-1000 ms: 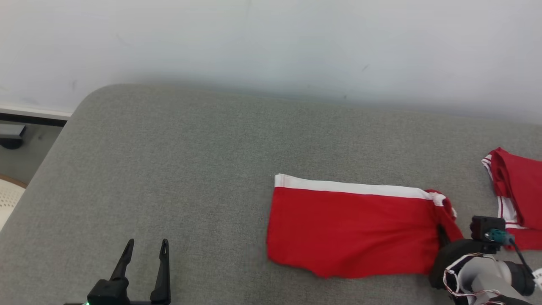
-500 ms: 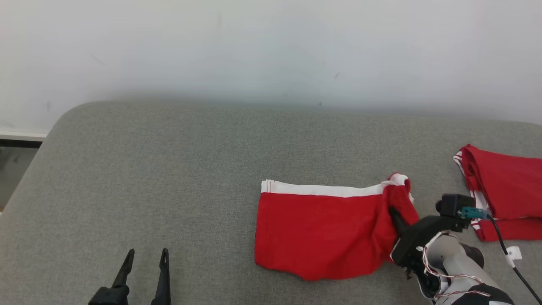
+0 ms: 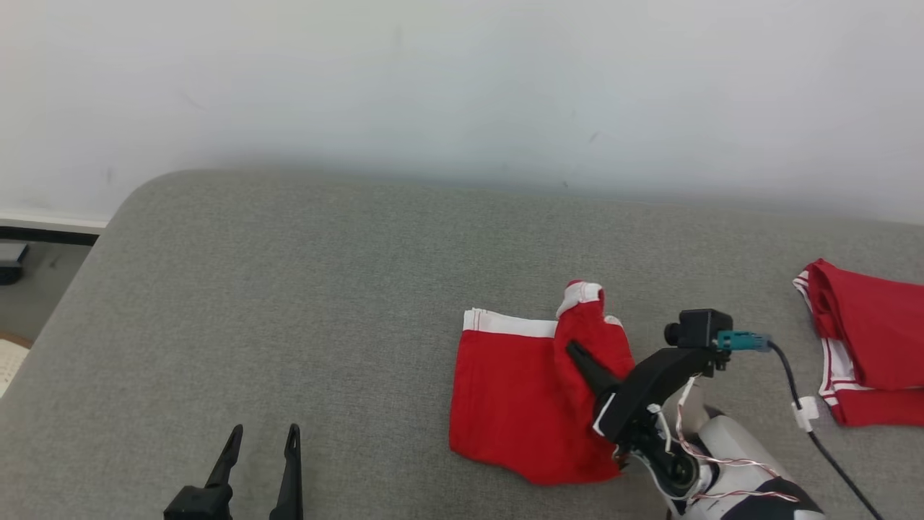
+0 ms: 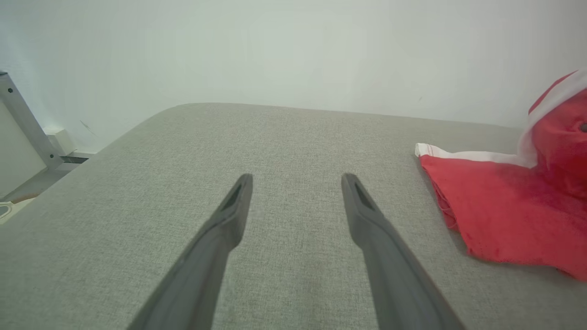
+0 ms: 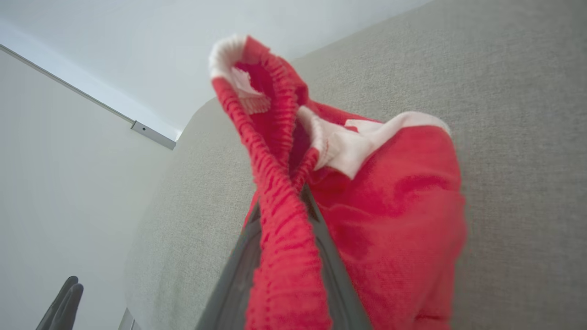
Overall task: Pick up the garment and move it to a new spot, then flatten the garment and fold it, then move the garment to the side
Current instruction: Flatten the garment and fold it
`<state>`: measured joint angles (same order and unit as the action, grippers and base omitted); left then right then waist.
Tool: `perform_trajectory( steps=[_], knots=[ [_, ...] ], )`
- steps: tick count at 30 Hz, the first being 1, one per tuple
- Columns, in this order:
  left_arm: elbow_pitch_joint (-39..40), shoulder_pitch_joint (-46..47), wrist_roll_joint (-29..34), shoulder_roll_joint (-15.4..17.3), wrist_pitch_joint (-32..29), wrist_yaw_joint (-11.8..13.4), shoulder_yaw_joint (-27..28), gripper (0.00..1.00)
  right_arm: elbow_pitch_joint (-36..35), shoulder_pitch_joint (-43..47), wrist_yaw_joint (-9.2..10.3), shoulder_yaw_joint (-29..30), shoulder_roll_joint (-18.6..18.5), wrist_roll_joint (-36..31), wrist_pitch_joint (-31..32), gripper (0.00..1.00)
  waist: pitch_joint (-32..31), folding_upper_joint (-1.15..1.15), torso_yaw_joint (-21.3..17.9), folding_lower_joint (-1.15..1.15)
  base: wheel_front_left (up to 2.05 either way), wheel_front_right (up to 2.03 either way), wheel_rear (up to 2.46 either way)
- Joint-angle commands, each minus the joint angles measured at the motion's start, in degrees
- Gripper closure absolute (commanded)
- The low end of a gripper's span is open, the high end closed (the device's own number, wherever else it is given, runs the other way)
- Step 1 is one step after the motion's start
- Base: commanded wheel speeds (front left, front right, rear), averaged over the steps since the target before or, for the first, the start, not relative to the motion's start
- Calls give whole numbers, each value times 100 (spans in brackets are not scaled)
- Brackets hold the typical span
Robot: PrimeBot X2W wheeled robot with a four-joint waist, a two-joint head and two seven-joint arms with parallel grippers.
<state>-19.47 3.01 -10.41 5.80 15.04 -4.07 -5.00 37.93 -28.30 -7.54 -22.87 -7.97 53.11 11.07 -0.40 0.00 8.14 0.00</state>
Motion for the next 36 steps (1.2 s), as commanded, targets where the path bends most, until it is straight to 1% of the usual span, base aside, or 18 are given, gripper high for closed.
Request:
perform_trajectory(
  steps=[1, 4, 5, 9, 10, 13, 15, 20, 25, 26, 27, 28, 32, 36],
  knots=[
    [-23, 91, 14, -30, 9, -29, 1, 0, 91, -82, 14, -5, 116, 86, 22, 100, -5, 0, 94, 0, 0, 0, 0],
    [-88, 152, 36, -60, 9, -52, -45, 0, 347, -212, 14, -98, 269, 59, -38, 100, 17, 0, 207, 0, 0, 0, 0],
    [-107, 213, 39, -84, 9, -81, -80, 0, 537, -328, 14, -164, 348, 9, -106, 100, 50, 0, 284, 0, 0, 0, 0],
    [-158, 255, 63, -120, 9, -106, -133, 0, 956, -561, 14, -284, 474, 51, -259, 100, 115, 0, 416, 0, 0, 0, 0],
    [-158, 255, 63, -120, 9, -106, -133, 0, 956, -561, 14, -284, 474, 51, -259, 100, 115, 0, 416, 0, 0, 0, 0],
    [-187, 337, 76, -145, 9, -132, -176, 0, 1314, -743, 14, -361, 497, 74, -417, 100, 167, 0, 507, 0, 0, 0, 0],
    [-215, 358, 85, -166, 9, -138, -216, 0, 1441, -834, 14, -455, 510, 235, -486, 100, 196, 0, 576, 0, 0, 0, 0],
    [-300, 481, 82, -206, 9, -182, -304, 0, 1661, -1007, 7, -875, 507, 631, -681, 100, 258, 0, 728, 0, 0, 0, 0],
    [-361, 578, 57, -240, 9, -189, -352, 0, 2016, -1201, 7, -1313, 506, 783, -978, 100, 300, 0, 817, 0, 0, 0, 0],
    [-382, 574, 52, -247, 9, -190, -361, 0, 2078, -1230, 7, -1401, 508, 795, -1041, 82, 300, 0, 825, 0, 0, 0, 0],
    [-395, 581, 49, -250, 9, -187, -359, 0, 2101, -1261, 7, -1472, 513, 834, -1104, 44, 296, 0, 824, 0, 0, 0, 0],
    [-400, 580, 44, -252, 9, -184, -342, 0, 2111, -1276, 7, -1532, 511, 897, -1173, 0, 280, 0, 810, 0, 0, 0, 0],
    [-419, 499, 70, -245, 9, -168, -263, 0, 2006, -1385, 7, -1742, 507, 995, -1595, 0, 215, 0, 714, 0, 0, 0, 0],
    [-383, 383, 84, -205, 9, -155, -152, 0, 1934, -1495, 7, -1828, 497, 889, -2149, 0, 137, 0, 590, 0, 0, 0, 0]
  ],
)
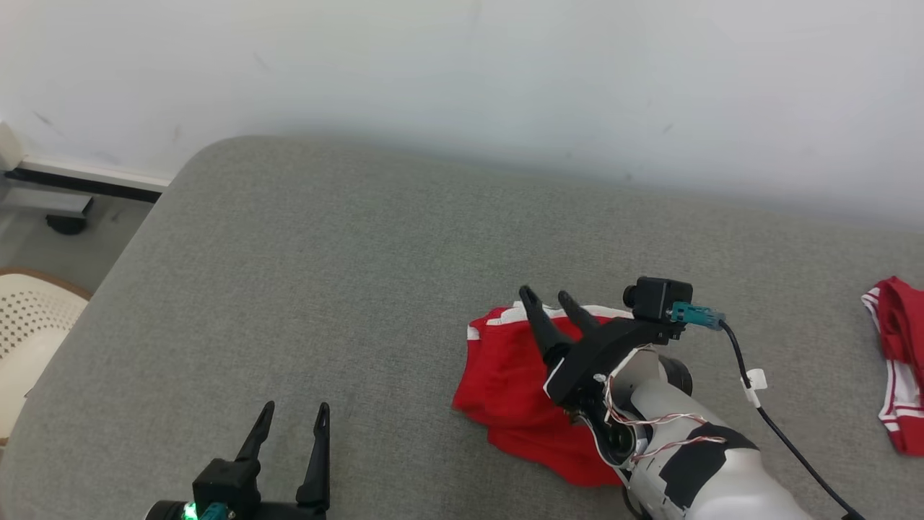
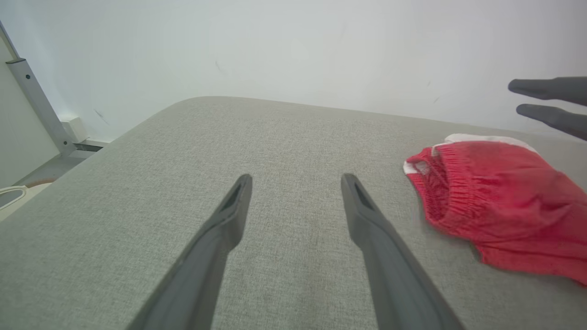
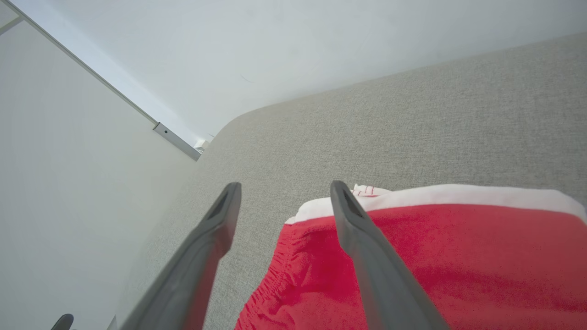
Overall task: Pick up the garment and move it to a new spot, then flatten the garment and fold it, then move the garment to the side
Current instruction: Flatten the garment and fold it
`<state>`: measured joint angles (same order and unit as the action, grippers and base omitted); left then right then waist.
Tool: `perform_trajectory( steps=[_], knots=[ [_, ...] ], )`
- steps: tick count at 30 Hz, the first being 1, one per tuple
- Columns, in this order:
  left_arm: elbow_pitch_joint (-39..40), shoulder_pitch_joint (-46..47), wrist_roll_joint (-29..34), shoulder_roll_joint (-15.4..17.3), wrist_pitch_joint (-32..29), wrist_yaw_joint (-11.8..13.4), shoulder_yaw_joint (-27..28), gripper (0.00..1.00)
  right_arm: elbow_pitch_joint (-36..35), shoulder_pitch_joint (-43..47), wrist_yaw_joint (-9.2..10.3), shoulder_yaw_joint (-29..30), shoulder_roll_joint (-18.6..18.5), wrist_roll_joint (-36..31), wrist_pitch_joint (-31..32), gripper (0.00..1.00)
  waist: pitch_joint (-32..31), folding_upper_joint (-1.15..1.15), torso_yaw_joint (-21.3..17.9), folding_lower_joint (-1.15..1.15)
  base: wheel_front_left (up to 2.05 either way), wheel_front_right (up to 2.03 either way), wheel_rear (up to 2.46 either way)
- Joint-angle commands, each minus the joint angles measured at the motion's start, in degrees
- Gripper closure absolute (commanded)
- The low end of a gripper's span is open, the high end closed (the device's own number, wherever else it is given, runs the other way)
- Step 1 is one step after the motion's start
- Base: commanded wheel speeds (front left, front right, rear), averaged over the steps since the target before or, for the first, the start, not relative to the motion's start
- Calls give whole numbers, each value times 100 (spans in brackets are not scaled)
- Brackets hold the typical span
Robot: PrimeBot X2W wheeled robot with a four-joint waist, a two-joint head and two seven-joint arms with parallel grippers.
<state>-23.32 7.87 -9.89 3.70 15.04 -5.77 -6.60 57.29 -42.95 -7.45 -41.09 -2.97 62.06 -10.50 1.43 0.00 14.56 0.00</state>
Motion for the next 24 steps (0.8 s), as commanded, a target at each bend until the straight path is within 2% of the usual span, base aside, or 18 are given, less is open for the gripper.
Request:
perform_trajectory(
  steps=[1, 8, 10, 13, 17, 18, 24],
  knots=[
    [15, -125, 34, 15, 9, 20, 43, 0, -40, -45, -1, -5, -44, -27, -103, 0, -66, 0, -85, 0, 0, 0, 0],
    [139, -271, 61, 25, 9, 46, 203, 0, -496, 108, -1, 258, -734, -413, -466, 0, -147, 0, -269, 0, 0, 0, 0],
    [208, -324, 78, 41, 9, 61, 254, 0, -809, 150, -1, 684, -1034, -762, -474, 0, -161, 0, -342, 0, 0, 0, 0],
    [315, -412, 123, 105, 9, 90, 335, 0, -1338, 608, -1, 1501, -1251, -1496, -464, 0, -186, 0, -442, 0, 0, 0, 0],
    [443, -483, 170, 167, 9, 141, 442, 0, -2201, 1325, -1, 2577, -1287, -2593, -467, 0, -213, 0, -577, 0, 0, 0, 0],
    [443, -483, 170, 167, 9, 141, 442, 0, -2201, 1325, -1, 2577, -1287, -2593, -467, 0, -213, 0, -577, 0, 0, 0, 0],
    [597, -587, 237, 290, 9, 175, 563, 0, -3459, 2476, -1, 3579, -979, -3844, -468, 0, -235, 0, -784, 0, 0, 0, 0]
  ],
)
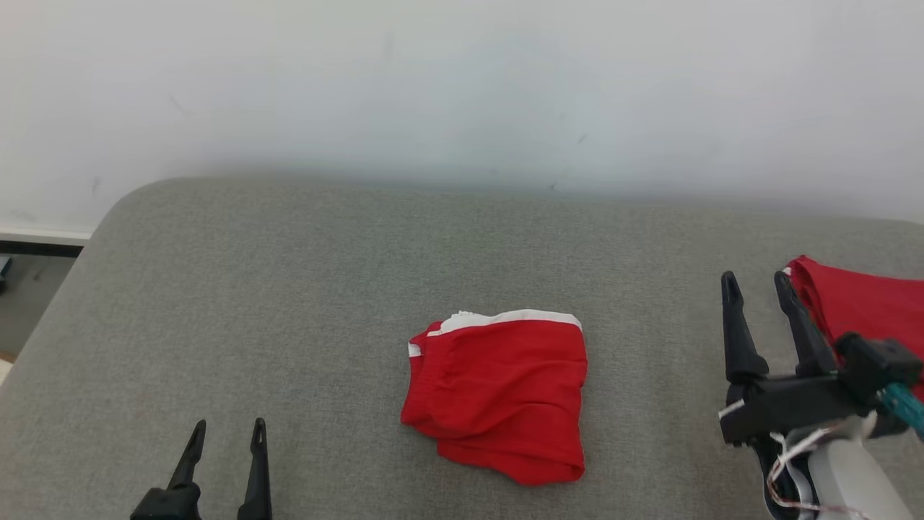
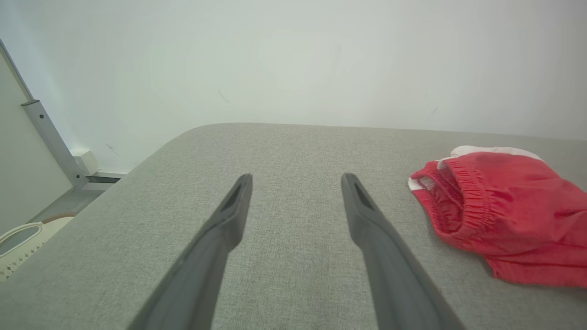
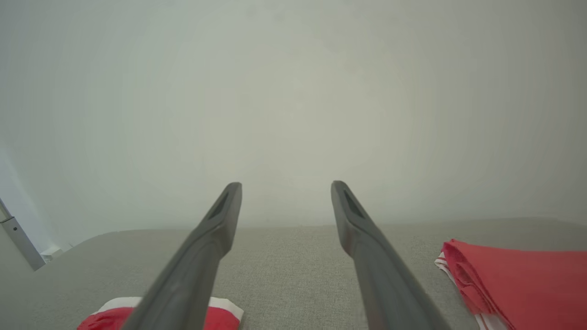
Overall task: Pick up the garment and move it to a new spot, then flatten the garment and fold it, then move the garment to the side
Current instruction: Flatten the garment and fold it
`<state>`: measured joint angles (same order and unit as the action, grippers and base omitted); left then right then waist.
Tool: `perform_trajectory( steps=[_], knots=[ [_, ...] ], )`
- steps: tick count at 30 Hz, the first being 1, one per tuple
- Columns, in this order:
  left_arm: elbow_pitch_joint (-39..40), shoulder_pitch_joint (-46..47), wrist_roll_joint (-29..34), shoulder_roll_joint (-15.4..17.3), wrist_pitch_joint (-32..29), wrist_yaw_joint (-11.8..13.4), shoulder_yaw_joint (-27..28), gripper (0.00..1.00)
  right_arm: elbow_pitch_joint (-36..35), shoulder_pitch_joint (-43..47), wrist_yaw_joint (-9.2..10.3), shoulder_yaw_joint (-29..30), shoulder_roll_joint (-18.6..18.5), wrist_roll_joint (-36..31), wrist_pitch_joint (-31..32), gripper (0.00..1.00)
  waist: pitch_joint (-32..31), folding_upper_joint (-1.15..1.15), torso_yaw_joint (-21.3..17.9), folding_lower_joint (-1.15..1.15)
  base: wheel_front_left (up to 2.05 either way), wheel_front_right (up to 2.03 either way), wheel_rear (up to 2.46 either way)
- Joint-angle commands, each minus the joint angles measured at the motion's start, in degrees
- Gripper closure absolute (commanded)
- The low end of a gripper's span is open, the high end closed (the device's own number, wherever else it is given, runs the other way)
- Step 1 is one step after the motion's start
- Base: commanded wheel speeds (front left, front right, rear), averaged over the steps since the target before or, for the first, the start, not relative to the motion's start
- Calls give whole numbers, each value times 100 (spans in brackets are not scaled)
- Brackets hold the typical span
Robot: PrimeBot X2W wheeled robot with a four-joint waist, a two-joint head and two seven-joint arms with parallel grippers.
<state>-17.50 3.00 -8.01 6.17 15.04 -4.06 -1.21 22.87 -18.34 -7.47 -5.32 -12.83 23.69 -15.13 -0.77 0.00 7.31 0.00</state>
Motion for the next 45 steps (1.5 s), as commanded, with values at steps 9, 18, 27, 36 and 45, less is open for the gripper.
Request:
perform_trajectory(
  steps=[9, 18, 27, 36, 45],
  knots=[
    [228, -253, 143, 94, 9, 92, 124, 0, -1286, 1313, 1, 799, 576, -856, -4, 0, -133, 0, -199, 0, 0, 0, 0],
    [288, -378, 287, 158, 9, 89, 62, 0, -1591, 2122, 0, 748, 912, -1221, -4, 0, -210, 0, -308, 0, 0, 0, 0],
    [278, -395, 393, 177, 9, 99, -12, 0, -1298, 2170, 1, 451, 978, -1532, -5, 0, -263, 0, -374, 0, 0, 0, 0],
    [281, -400, 375, 201, 9, 127, -4, 0, -1168, 2090, 1, 404, 996, -1491, -5, 0, -249, 0, -390, 0, 0, 0, 0],
    [385, -483, 329, 159, 9, 191, 0, 0, -1153, 2071, 1, 546, 996, -1424, -5, 0, -237, 0, -437, 0, 0, 0, 0]
  ],
)
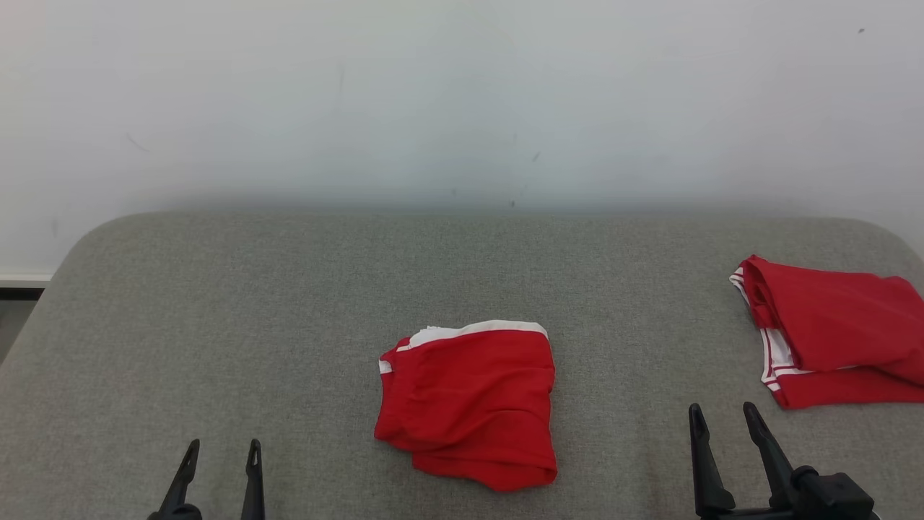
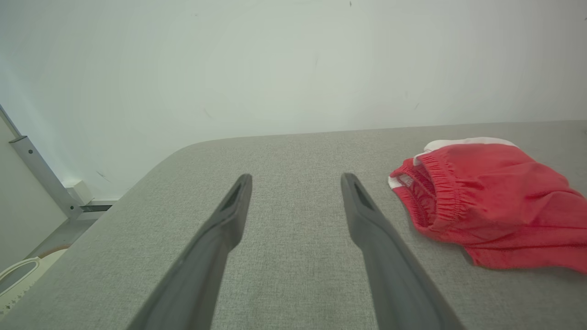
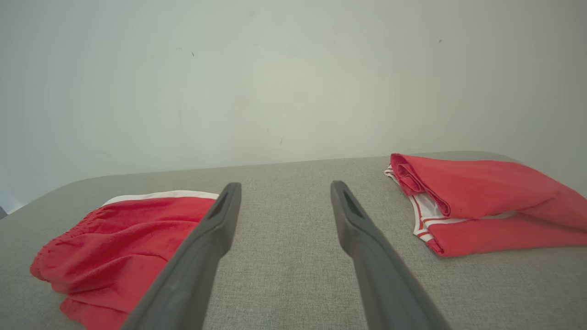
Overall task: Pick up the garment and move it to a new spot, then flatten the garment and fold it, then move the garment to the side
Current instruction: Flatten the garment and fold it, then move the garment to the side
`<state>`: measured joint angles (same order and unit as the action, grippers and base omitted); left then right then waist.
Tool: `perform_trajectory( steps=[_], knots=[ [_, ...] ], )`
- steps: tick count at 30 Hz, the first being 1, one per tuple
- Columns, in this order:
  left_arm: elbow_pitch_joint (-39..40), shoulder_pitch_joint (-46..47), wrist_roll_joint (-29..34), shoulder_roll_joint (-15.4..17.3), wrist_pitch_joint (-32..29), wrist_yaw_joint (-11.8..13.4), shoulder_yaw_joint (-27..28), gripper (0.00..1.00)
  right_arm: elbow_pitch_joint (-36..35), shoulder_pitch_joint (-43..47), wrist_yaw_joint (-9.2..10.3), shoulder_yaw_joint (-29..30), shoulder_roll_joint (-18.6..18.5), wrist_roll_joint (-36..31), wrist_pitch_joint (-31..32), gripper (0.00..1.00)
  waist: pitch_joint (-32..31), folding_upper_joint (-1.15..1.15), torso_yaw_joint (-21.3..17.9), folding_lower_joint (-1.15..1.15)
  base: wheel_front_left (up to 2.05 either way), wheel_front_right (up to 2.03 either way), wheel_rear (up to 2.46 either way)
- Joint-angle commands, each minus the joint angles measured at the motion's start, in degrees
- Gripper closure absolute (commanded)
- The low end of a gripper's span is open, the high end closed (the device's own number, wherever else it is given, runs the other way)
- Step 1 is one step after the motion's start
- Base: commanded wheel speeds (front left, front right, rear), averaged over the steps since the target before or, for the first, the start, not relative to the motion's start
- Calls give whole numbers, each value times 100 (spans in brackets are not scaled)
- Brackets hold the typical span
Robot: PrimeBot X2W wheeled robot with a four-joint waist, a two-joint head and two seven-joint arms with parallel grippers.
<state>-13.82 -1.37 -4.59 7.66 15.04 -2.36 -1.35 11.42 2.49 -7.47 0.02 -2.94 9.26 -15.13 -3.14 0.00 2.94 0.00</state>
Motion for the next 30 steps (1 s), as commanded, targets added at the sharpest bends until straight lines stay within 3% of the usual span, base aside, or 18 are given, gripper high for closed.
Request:
perform_trajectory(
  steps=[1, 30],
  knots=[
    [19, -44, -23, 12, 9, 17, 16, 0, -6, -14, 1, 17, 8, 24, -4, 0, 0, 0, -3, 0, 0, 0, 0],
    [29, -34, -96, 55, 9, 58, -31, 0, 96, -21, 1, 45, 9, 16, -5, 0, 47, 0, -19, 0, 0, 0, 0]
  ],
)
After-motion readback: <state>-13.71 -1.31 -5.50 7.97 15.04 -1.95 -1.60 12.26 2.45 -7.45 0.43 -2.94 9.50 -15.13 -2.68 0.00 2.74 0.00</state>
